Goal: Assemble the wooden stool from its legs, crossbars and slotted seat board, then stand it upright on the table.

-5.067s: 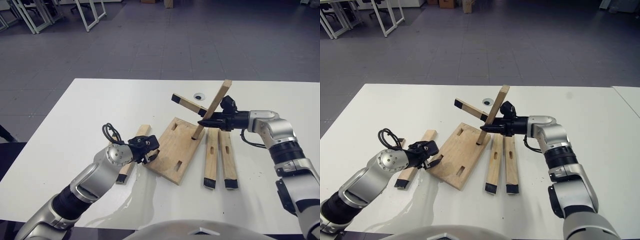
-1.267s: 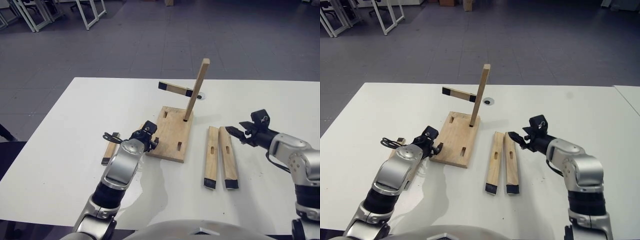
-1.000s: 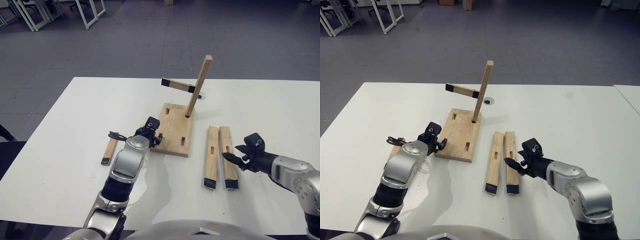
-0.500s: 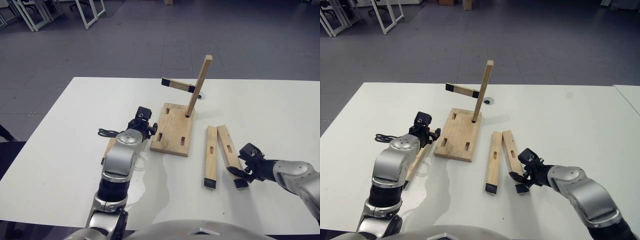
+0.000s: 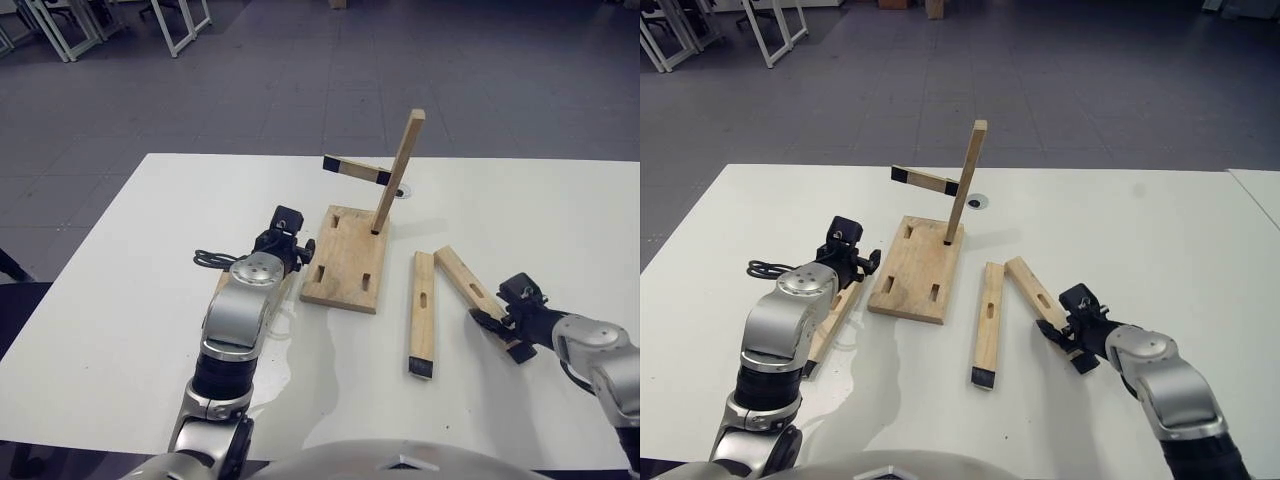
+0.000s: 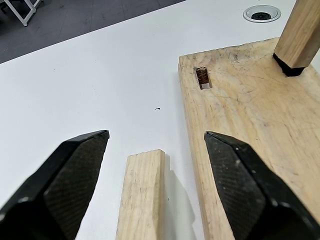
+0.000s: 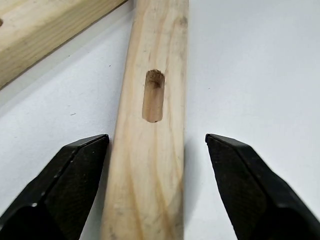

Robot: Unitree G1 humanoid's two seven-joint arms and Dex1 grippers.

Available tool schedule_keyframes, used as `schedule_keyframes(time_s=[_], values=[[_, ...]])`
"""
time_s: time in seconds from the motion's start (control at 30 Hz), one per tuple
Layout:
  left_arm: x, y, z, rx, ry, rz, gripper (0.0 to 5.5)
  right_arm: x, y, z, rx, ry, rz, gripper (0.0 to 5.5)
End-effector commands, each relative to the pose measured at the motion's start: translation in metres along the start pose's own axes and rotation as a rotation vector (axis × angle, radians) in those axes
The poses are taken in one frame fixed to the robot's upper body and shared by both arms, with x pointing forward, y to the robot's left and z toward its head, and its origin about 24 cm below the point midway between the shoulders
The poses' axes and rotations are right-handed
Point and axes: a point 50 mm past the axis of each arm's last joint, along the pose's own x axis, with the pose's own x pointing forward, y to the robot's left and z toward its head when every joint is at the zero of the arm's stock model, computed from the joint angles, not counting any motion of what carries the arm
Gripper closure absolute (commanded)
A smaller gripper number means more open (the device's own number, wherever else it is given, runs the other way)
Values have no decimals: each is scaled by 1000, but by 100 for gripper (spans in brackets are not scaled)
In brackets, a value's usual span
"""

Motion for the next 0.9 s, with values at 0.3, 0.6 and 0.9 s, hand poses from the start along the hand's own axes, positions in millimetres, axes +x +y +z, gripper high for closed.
schedule_keyframes(time_s=[0.3, 0.6, 0.9], values=[[-4, 1, -4, 9, 5, -3, 197, -21, 9, -45, 215, 16, -57, 192], [-3, 2, -4, 3, 5, 0, 197, -18, 13, -56, 215, -102, -56, 347], [-12, 17, 19, -192, -230, -162, 197, -12, -31, 70, 283, -698, -115, 347]])
